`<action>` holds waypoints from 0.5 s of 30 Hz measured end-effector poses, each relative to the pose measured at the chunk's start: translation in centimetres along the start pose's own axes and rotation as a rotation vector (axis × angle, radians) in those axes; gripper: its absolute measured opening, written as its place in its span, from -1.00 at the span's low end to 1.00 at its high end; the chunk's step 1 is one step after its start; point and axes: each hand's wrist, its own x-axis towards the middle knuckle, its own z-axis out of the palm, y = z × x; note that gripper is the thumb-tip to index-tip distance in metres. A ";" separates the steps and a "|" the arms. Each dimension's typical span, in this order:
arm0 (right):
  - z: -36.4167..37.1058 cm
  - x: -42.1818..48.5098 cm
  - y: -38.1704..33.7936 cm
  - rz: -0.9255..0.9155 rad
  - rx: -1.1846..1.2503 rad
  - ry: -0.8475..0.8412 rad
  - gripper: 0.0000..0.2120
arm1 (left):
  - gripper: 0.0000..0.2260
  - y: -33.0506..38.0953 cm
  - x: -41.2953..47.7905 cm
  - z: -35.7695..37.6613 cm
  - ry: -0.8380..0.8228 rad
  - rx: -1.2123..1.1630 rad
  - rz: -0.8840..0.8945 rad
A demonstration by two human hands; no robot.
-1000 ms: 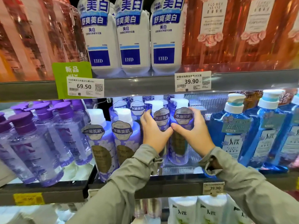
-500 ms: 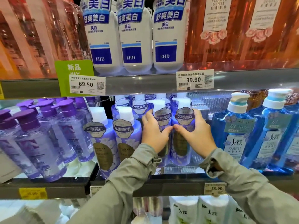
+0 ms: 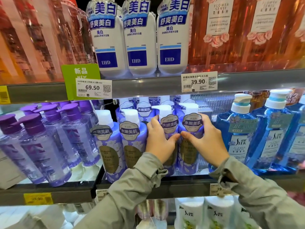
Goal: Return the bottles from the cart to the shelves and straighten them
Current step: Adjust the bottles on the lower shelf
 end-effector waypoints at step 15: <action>-1.3 -1.4 -0.7 0.004 0.015 -0.050 -0.52 | -0.36 0.3 -1.0 -1.6 -0.109 -0.024 0.065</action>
